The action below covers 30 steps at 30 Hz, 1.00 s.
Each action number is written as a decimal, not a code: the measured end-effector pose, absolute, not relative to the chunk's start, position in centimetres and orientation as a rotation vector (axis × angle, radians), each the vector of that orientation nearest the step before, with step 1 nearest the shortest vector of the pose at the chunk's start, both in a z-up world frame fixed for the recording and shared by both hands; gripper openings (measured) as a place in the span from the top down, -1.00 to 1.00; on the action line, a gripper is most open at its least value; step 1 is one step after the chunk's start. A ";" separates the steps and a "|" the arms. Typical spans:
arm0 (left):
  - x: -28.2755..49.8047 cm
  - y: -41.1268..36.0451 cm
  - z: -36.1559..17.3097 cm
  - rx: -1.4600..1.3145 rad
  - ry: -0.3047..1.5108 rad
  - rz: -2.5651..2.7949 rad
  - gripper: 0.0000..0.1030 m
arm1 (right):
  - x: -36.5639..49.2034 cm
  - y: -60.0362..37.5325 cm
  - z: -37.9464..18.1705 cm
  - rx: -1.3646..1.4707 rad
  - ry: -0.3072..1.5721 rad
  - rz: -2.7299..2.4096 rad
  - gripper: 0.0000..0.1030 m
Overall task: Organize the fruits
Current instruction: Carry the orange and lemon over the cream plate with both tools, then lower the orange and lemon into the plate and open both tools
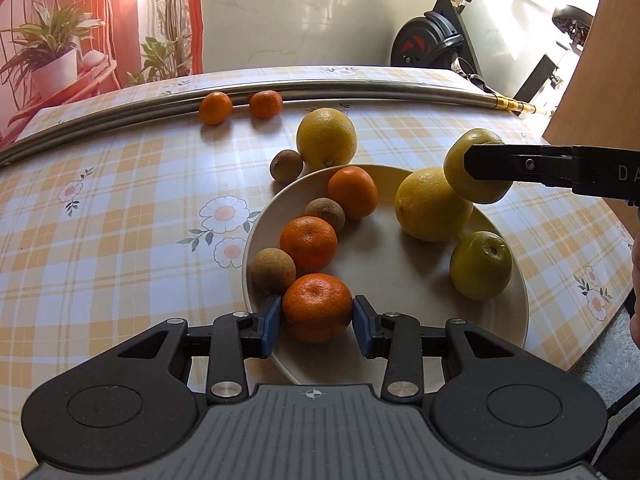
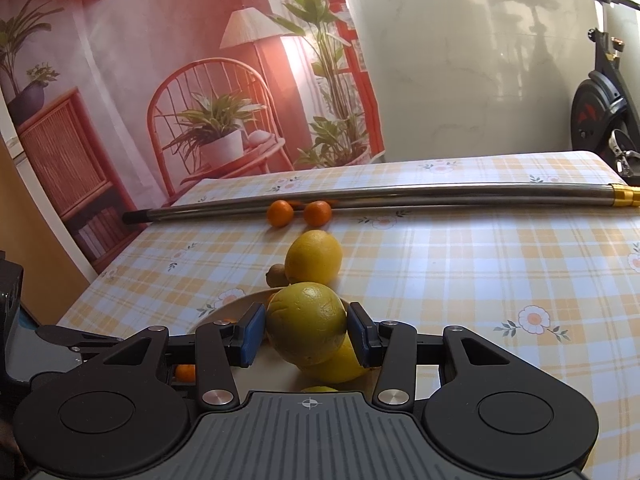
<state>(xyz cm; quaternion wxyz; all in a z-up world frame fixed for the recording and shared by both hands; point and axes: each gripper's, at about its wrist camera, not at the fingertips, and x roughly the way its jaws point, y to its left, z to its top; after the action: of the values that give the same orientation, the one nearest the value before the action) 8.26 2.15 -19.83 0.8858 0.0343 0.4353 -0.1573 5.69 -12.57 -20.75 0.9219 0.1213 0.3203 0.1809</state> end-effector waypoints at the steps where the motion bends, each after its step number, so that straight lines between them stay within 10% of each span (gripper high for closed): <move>1: 8.3 2.1 -19.8 0.075 0.901 -0.325 0.20 | 5.7 -12.6 -20.8 0.249 0.657 0.371 0.20; 30: 7.2 7.2 -17.1 -0.189 0.756 -0.213 0.20 | 8.2 -4.9 -22.5 -0.053 0.780 0.566 0.21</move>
<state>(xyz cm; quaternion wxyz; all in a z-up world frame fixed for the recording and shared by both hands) 7.17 7.23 -17.13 0.9196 -0.0920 0.3676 -0.1035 8.15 -4.85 -22.49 0.8859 -0.0255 0.3748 0.2722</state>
